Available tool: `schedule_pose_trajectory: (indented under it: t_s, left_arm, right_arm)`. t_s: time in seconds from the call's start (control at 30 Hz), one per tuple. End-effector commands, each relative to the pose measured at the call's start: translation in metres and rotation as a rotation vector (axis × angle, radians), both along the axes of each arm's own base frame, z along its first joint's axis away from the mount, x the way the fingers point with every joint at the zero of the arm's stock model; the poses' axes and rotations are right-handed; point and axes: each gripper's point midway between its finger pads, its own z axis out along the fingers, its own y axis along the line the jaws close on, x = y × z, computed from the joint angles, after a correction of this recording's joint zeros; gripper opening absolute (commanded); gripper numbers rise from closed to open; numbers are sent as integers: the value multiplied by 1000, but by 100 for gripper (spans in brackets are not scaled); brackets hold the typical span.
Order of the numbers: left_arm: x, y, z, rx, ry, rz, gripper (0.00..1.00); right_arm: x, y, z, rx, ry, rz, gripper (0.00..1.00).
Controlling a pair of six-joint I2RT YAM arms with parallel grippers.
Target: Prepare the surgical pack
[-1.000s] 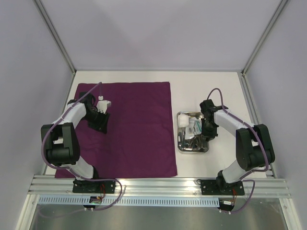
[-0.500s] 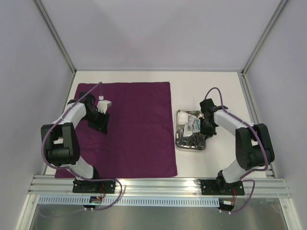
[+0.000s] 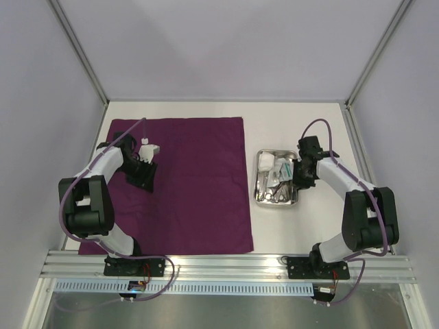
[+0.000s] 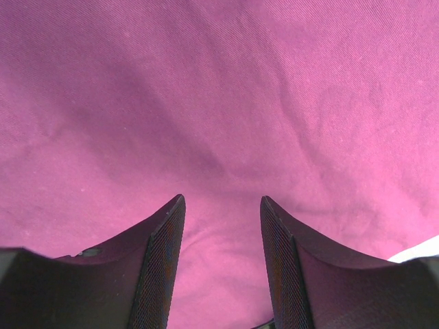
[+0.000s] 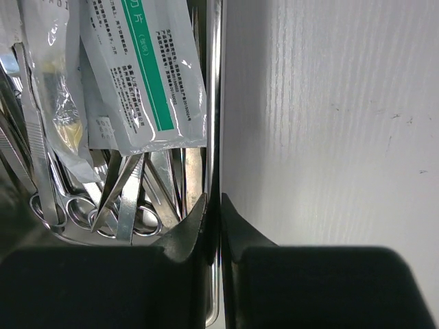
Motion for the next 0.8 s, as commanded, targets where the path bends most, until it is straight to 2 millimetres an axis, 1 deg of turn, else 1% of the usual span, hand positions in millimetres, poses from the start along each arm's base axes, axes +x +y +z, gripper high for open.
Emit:
schedule_pose_trajectory:
  t_s: [0.0,0.07,0.33,0.5,0.6,0.63,0.7,0.73,0.77]
  left_arm:
    - [6,-5,11,-27,-28,-24,57]
    - [5,-5,12,-25,-28,-26,57]
    - [6,-4,13,-21,-27,-24,57]
    - [8,-3,11,-23,-20,-15,57]
    - [8,-5,10,-32,-16,-11,57]
    - [8,-6,10,-35,-14,-11,57]
    - [8,-6,9,-34,-14,-11,57]
    - [8,-5,10,-34,-17,-10,57]
    - [8,-5,10,-33,-16,-11,57]
  right_arm:
    - [33,18,29,100,-158,40,1]
    - [38,22,34,132,-183,45,1]
    - [55,26,55,173,-273,41,1]
    - [62,27,59,151,-291,40,0]
    - [66,41,57,167,-304,63,1]
    - [67,44,56,172,-306,63,0]
    - [74,48,59,189,-345,41,1]
    - [73,49,55,199,-344,32,1]
    - [78,53,60,217,-375,32,0]
